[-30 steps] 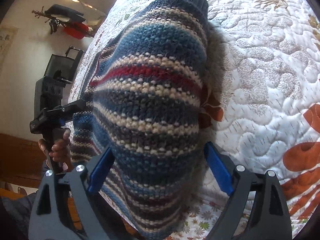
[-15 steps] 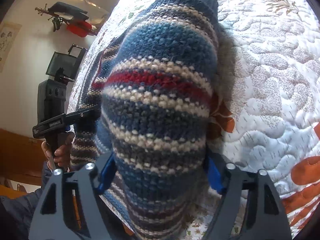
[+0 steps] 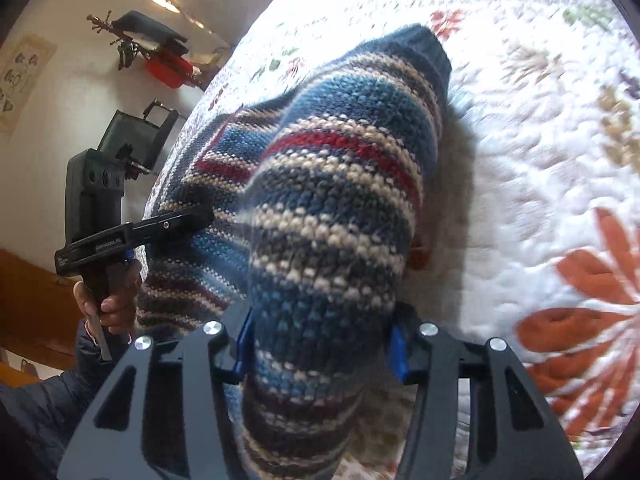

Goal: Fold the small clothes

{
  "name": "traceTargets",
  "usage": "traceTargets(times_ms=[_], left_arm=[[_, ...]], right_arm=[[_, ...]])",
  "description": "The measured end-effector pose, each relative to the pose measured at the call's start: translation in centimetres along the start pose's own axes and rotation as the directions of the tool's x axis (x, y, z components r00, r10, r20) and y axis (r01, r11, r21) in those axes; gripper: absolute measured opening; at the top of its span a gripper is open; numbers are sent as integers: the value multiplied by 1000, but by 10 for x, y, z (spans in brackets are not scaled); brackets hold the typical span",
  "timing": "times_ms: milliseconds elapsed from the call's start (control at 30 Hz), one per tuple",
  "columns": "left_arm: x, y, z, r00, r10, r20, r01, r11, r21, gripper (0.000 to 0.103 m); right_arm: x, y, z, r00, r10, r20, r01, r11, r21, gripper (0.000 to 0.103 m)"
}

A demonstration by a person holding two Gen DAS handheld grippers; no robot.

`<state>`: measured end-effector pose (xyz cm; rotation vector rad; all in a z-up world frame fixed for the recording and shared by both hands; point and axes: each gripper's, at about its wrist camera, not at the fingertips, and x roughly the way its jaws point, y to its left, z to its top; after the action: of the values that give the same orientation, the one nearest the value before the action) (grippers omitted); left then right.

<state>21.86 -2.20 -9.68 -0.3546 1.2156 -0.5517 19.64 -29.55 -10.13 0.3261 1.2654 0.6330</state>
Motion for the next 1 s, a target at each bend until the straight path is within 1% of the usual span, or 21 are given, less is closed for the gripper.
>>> traceTargets(times_ms=[200, 367, 467, 567, 733, 867, 933, 1000], left_arm=[[16, -55, 19, 999, -51, 19, 50, 997, 53, 43], [38, -101, 39, 995, -93, 31, 90, 992, 84, 43], [51, -123, 52, 994, -103, 45, 99, 990, 97, 43], [67, -143, 63, 993, -99, 60, 91, 989, 115, 43], [93, -149, 76, 994, -100, 52, 94, 990, 101, 43], [116, -145, 81, 997, -63, 36, 59, 994, 94, 43], [125, -142, 80, 998, -50, 22, 48, 995, 90, 43], [132, -135, 78, 999, -43, 13, 41, 995, 90, 43]], right_arm=[[-53, -24, 0, 996, -54, 68, 53, 998, 15, 50], [-99, -47, 6, 985, -109, 131, 109, 994, 8, 50], [-119, -65, 13, 979, -130, 160, 130, 991, 10, 50], [-132, -85, 23, 973, -145, 180, 145, 989, 11, 50], [-135, -121, 38, 971, -138, 194, 134, 990, 35, 50], [-124, -153, 46, 975, -130, 179, 121, 991, 57, 50], [-115, -164, 47, 978, -122, 167, 112, 991, 68, 50], [-110, -164, 45, 980, -115, 164, 106, 992, 65, 50]])
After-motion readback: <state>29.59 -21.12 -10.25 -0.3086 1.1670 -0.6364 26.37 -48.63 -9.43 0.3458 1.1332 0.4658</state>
